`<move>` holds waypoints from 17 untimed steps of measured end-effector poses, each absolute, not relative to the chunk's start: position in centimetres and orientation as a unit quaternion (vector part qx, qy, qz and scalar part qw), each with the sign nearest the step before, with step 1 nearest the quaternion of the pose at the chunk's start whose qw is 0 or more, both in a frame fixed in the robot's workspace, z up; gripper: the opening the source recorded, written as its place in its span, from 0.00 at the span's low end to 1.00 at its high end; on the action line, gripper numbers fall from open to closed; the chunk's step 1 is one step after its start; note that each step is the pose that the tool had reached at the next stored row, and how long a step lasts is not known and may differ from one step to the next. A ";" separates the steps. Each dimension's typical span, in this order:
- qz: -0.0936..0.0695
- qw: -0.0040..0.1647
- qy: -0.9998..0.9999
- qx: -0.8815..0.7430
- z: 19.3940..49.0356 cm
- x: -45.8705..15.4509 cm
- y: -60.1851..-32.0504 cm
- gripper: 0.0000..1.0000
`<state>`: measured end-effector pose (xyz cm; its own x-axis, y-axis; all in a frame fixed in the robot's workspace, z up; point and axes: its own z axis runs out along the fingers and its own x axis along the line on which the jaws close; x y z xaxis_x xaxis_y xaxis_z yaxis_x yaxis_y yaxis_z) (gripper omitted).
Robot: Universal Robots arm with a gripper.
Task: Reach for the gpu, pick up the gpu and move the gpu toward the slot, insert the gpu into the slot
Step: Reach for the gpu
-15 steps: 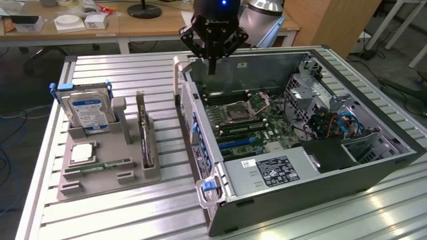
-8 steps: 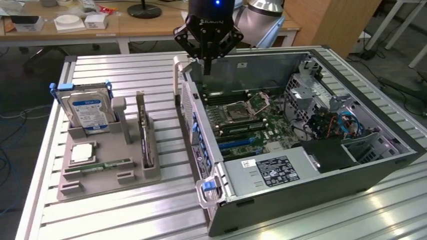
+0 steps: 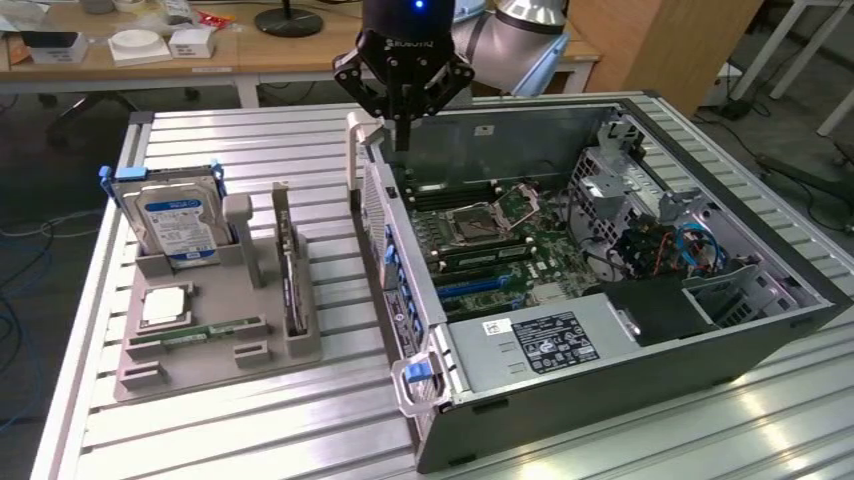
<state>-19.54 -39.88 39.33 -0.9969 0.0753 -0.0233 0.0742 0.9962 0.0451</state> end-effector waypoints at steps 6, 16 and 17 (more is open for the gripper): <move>0.022 0.012 0.999 0.037 39.3 -20.5 -39.9 0.10; 0.022 0.012 0.999 0.037 39.3 -22.1 -39.9 0.10; 0.022 0.013 0.999 0.037 39.3 -22.2 -39.9 0.10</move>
